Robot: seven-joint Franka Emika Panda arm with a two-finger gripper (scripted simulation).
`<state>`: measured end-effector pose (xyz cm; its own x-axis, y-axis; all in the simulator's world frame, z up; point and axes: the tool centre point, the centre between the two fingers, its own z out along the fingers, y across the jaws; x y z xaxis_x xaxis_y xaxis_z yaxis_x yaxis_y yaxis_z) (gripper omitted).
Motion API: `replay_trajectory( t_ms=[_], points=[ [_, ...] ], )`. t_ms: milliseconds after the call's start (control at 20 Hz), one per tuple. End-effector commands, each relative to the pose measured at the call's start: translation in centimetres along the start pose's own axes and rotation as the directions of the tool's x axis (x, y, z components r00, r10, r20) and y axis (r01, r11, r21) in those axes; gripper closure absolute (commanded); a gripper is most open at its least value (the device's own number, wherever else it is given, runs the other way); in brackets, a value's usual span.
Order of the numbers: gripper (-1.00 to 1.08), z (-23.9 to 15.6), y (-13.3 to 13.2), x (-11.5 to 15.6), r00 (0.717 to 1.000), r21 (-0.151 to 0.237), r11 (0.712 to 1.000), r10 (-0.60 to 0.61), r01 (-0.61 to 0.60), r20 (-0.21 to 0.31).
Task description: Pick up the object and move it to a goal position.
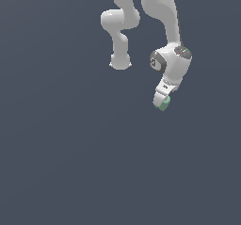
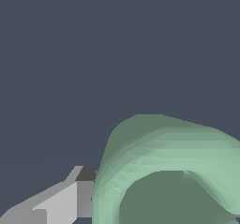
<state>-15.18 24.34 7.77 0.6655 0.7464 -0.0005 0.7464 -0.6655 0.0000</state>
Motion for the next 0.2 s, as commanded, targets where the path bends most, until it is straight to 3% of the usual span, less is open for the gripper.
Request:
replay_trajectory(
  t_ms=[0,150],
  points=[
    [1.08,-0.05,-0.21,0.08,1.000,0.000,1.000,0.002,-0.002,-0.001],
    [1.08,-0.04,-0.03,0.12,1.000,0.000,1.000,0.002,-0.002,-0.001]
  ],
)
